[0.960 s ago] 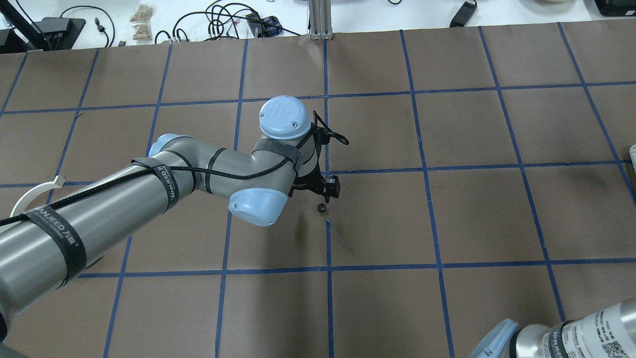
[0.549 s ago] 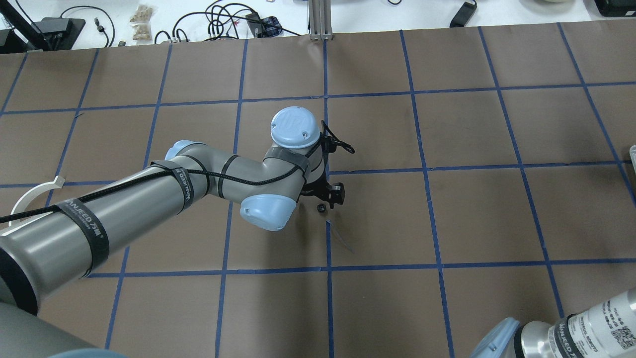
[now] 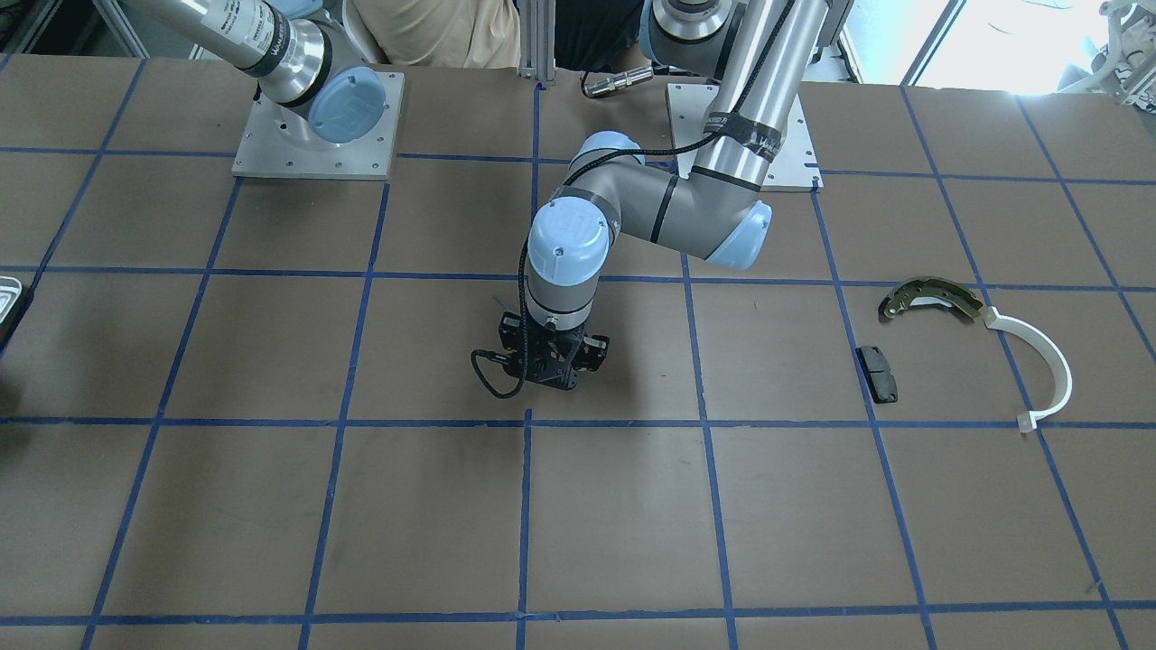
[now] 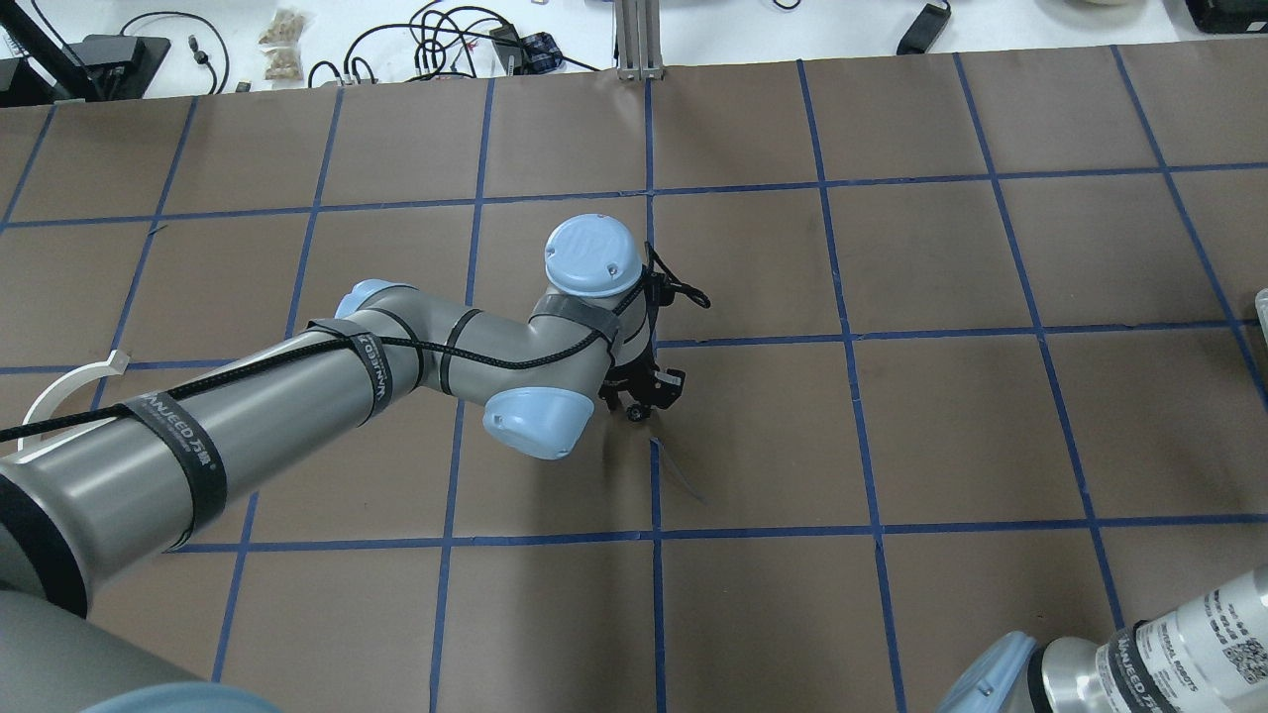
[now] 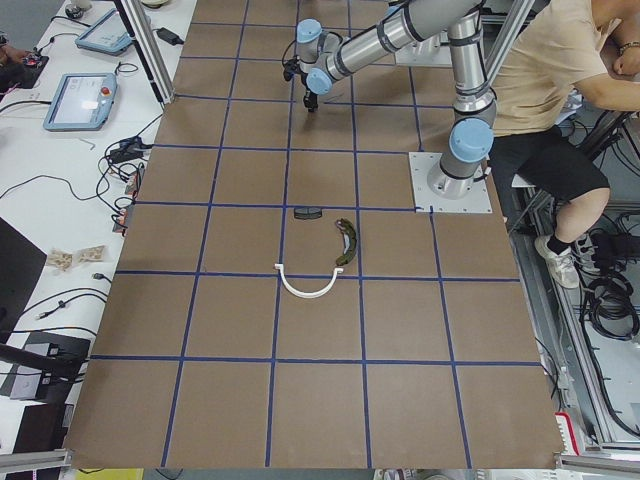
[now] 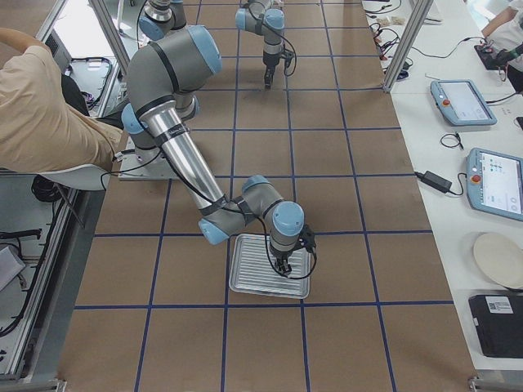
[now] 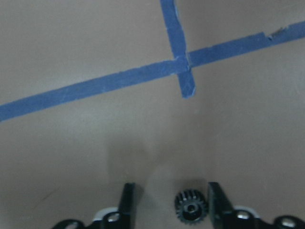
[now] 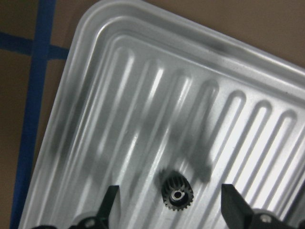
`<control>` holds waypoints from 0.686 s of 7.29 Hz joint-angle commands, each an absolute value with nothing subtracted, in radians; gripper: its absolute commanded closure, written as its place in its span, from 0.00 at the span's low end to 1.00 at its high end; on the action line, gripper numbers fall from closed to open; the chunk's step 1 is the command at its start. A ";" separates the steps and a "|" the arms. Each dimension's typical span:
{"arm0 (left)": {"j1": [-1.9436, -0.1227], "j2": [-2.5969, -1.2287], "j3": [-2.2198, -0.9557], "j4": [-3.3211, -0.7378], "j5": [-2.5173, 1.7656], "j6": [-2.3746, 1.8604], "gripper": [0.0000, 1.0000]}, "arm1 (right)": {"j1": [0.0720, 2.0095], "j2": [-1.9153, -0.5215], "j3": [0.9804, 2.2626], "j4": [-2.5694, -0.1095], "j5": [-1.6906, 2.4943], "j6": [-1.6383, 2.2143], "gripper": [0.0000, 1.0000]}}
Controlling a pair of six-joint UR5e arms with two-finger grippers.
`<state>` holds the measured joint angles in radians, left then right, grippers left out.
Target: Place bearing gear from tray to pile
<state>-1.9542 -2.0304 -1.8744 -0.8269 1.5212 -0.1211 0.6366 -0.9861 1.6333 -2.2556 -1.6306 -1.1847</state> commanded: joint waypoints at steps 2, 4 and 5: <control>-1.948 -2.019 -1.861 -0.822 1.532 -0.115 1.00 | 0.637 -0.983 1.631 -2.267 -1.632 -1.212 0.31; -1.880 -1.976 -1.792 -0.930 1.558 -0.107 1.00 | 0.637 -0.977 1.631 -2.267 -1.632 -1.206 0.36; -1.815 -1.962 -1.723 -1.047 1.590 -0.018 1.00 | 0.637 -0.977 1.631 -2.267 -1.635 -1.198 0.45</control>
<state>-1.8827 -1.9812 -1.7943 -0.9291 1.5582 -0.0866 0.6366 -0.9786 1.6307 -2.2671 -1.6326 -1.2052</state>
